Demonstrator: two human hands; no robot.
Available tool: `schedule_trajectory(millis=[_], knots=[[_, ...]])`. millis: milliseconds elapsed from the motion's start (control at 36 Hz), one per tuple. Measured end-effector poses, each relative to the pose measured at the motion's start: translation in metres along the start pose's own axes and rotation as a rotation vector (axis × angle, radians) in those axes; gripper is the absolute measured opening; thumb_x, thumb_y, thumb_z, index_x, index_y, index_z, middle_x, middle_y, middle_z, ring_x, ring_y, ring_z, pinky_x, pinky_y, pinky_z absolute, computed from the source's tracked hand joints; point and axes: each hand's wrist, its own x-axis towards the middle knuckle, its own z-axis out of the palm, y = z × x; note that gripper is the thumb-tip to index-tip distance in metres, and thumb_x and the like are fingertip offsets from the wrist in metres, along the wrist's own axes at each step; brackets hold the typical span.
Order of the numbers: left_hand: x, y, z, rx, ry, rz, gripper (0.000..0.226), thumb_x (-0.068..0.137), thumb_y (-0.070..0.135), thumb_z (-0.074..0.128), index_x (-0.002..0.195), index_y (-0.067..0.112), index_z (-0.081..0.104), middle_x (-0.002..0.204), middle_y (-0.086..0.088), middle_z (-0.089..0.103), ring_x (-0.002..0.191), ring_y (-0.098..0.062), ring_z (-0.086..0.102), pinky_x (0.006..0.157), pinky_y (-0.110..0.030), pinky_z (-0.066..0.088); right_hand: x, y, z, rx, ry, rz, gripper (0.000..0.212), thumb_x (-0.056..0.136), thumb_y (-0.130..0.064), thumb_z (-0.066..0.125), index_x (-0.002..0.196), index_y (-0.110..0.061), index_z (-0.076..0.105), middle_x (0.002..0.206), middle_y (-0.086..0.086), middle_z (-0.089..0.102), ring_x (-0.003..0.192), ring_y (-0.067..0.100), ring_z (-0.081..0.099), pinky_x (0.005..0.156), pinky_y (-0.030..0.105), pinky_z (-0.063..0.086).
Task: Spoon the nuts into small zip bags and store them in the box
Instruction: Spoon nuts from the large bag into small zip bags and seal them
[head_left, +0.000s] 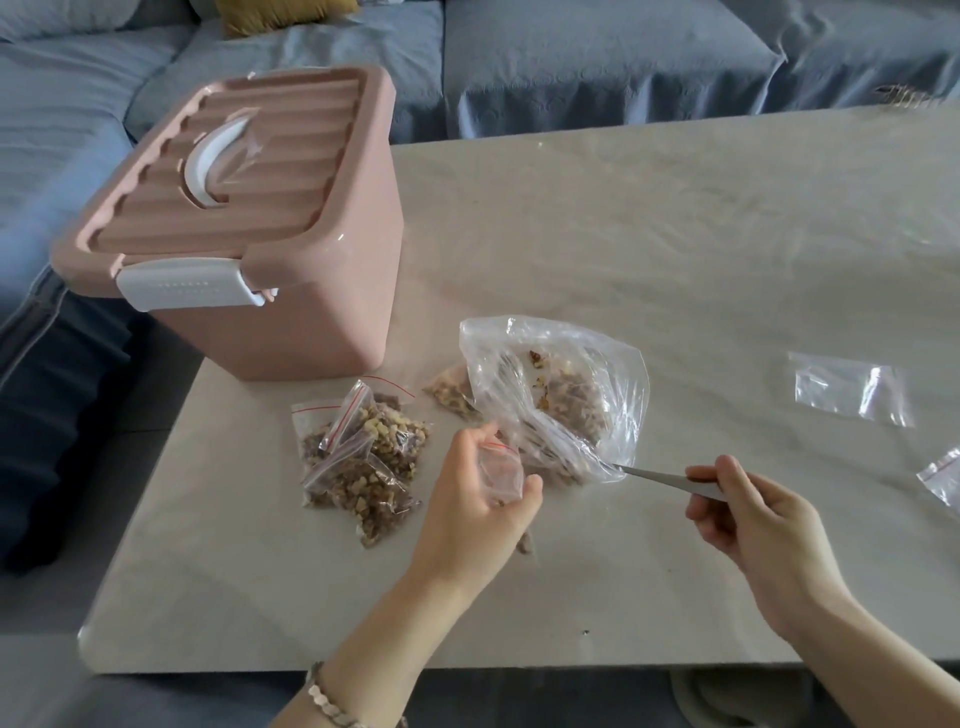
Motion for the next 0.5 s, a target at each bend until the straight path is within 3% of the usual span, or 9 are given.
schedule_trajectory(millis=[56,111,167,250,306,417,500], knots=[[0.003,-0.007,-0.005,0.093,0.048,0.091,0.032,0.077,0.016,0.071,0.096,0.021,0.046,0.11,0.011,0.053,0.1,0.01,0.051,0.085,-0.006,0.038,0.001,-0.004,-0.001,-0.007,0.018,-0.022,0.031,0.097,-0.023,0.044,0.083,-0.008,0.067,0.054,0.003,0.059,0.053,0.014,0.05,0.05,0.015,0.05],[0.006,-0.011,-0.009,0.169,0.088,0.152,0.035,0.075,0.016,0.073,0.092,0.027,0.044,0.102,0.011,0.055,0.09,-0.007,0.058,0.078,-0.018,0.046,0.003,-0.008,-0.002,-0.02,0.032,-0.058,0.031,0.097,-0.024,0.044,0.082,-0.009,0.067,0.051,-0.001,0.06,0.047,0.009,0.051,0.05,0.015,0.049],[0.009,-0.013,-0.011,0.212,0.097,0.181,0.042,0.074,0.016,0.075,0.089,0.035,0.041,0.094,0.014,0.054,0.081,-0.012,0.059,0.071,-0.015,0.043,0.004,-0.013,-0.002,-0.03,0.05,-0.098,0.031,0.097,-0.024,0.044,0.081,-0.01,0.066,0.049,-0.002,0.061,0.043,0.005,0.05,0.049,0.015,0.047],[0.009,-0.018,-0.007,0.198,0.06,0.203,0.045,0.072,0.013,0.076,0.1,0.029,0.044,0.091,0.019,0.052,0.092,0.002,0.054,0.076,-0.017,0.042,0.005,-0.021,-0.001,-0.068,0.077,-0.182,0.031,0.097,-0.022,0.043,0.078,-0.011,0.065,0.049,-0.003,0.061,0.042,0.005,0.048,0.047,0.015,0.045],[0.007,-0.018,-0.004,0.165,0.053,0.186,0.053,0.071,0.014,0.077,0.11,0.024,0.043,0.089,0.021,0.049,0.093,0.013,0.047,0.078,-0.007,0.037,0.005,-0.026,0.0,-0.078,0.084,-0.213,0.031,0.097,-0.022,0.043,0.077,-0.011,0.065,0.05,-0.003,0.062,0.041,0.005,0.048,0.046,0.015,0.044],[0.004,-0.015,0.0,0.087,0.042,0.118,0.066,0.071,0.028,0.078,0.12,0.027,0.034,0.09,0.017,0.049,0.092,0.011,0.046,0.077,-0.001,0.035,0.007,-0.032,-0.001,-0.078,0.101,-0.235,0.032,0.098,-0.023,0.043,0.076,-0.012,0.064,0.049,-0.003,0.061,0.04,0.004,0.047,0.045,0.014,0.043],[0.004,-0.013,0.0,0.061,0.038,0.054,0.058,0.071,0.034,0.077,0.116,0.025,0.041,0.092,0.015,0.05,0.09,0.011,0.044,0.074,-0.001,0.034,0.009,-0.035,-0.002,-0.076,0.108,-0.244,0.032,0.098,-0.024,0.042,0.077,-0.013,0.064,0.048,-0.004,0.061,0.04,0.003,0.047,0.045,0.013,0.042]])
